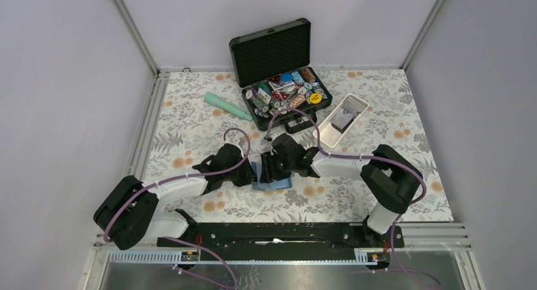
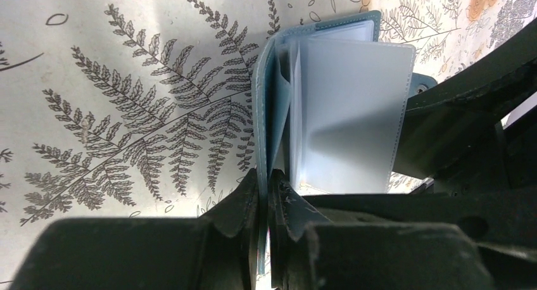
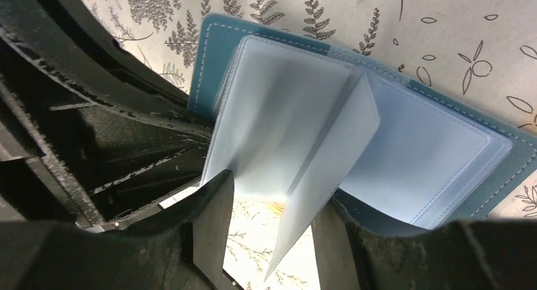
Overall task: Put the credit cards into the card holder
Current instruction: Turn over the card slot in the card holder.
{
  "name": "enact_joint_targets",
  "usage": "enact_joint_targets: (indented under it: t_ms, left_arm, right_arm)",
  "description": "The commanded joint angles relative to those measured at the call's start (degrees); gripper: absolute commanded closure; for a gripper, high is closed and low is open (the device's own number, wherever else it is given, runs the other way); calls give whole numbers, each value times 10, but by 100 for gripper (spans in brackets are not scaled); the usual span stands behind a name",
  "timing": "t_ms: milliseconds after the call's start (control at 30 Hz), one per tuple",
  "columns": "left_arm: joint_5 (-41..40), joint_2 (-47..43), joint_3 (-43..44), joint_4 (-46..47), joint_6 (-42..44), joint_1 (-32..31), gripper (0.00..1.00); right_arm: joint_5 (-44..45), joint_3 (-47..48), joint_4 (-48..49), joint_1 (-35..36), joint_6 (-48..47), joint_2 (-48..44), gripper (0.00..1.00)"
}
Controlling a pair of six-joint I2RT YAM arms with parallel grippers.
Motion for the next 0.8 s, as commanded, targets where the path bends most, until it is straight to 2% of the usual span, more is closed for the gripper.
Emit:
enact_joint_targets:
  t_ms: [0,233,367,500,633,767]
  left_arm:
    - [8,-13,-2,18,4,1,93]
    - [4,-15,0,11,6,2,94]
    - [0,-21,2,4,9,2,91]
    - [-7,-31,6,-18,17,6,80]
    - [-44,-58,13,-72,38,15,68]
    - [-73,-102,15,-111,46,26,61]
  right_arm:
    - [30,24,-9,7,-5,21,49]
    - [62,21,-40,7,-8,27,55]
    - [73,18,-43,7,-7,37,61]
    - [83,16,-48,7,-6,47,68]
    - [85,11,-48,7,-4,46,68]
    - [89,9,-48,7,-3,35,68]
